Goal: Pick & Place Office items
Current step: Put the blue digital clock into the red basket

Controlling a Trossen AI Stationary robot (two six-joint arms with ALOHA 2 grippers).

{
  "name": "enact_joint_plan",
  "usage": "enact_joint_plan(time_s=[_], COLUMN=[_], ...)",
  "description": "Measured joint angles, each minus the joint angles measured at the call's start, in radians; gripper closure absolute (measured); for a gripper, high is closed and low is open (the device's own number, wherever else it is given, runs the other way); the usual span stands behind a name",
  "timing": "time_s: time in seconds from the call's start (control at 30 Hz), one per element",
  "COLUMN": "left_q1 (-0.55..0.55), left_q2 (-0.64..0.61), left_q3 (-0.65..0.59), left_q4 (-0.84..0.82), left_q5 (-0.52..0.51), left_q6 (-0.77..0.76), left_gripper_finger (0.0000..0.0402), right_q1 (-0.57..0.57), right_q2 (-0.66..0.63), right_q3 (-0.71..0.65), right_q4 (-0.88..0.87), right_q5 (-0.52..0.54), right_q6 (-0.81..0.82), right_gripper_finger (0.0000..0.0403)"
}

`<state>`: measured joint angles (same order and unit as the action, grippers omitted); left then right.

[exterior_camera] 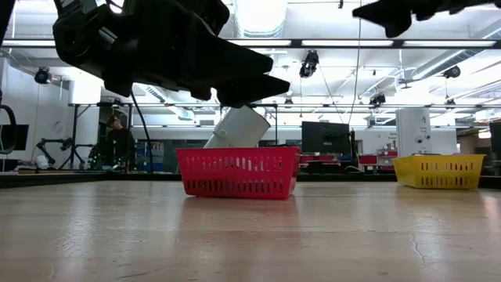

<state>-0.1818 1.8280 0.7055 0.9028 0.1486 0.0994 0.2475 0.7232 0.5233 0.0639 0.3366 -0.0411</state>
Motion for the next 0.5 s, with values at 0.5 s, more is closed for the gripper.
enact_joint_plan(time_s=[0.5], left_q1=[0.000], left_q2=[0.000], left_q3=[-0.005], left_q4=[0.000], left_q5=[-0.008], left_q6=[-0.014], left_gripper_finger=[0.0007], right_q1=[0.022], right_q2=[-0.279], right_q3=[-0.286], right_q4=[0.103], right_q5=[-0.290], right_q6=[-0.131], right_gripper_finger=[0.0139])
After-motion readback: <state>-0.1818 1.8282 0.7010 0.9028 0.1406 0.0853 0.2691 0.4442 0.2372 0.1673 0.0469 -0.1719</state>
